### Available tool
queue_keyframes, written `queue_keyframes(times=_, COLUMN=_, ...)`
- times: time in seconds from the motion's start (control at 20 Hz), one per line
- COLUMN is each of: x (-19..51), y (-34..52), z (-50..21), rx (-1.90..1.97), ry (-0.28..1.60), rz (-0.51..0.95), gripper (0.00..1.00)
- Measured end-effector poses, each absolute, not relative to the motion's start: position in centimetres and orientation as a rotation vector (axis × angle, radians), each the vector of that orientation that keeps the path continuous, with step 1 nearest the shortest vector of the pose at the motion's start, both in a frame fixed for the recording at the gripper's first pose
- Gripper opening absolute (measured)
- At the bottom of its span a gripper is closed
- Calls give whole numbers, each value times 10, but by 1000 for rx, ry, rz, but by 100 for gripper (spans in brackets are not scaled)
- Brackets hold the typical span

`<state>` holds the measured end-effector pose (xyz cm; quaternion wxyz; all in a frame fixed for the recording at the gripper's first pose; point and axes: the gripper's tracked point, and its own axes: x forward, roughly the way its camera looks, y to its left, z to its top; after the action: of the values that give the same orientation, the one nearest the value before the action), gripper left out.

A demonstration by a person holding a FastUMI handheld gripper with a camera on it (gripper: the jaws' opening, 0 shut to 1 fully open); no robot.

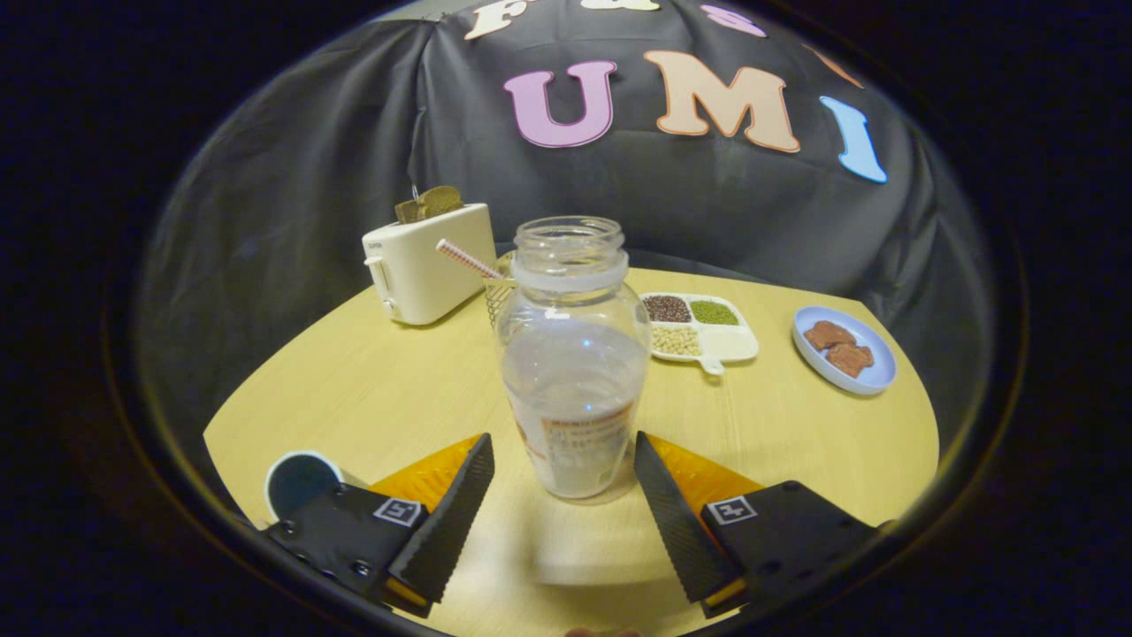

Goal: Take the bottle from table, then pour the juice into the cup, finally place the bottle on the coaster

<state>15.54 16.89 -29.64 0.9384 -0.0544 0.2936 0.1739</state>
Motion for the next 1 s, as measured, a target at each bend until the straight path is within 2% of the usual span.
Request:
queue_keyframes(times=0.5, x=103, y=120, z=-223, rx=-21, ry=546, rz=209, gripper=99)
queue_keyframes(times=1.0, x=71, y=86, z=-158, rx=-60, ry=491, rz=160, gripper=99)
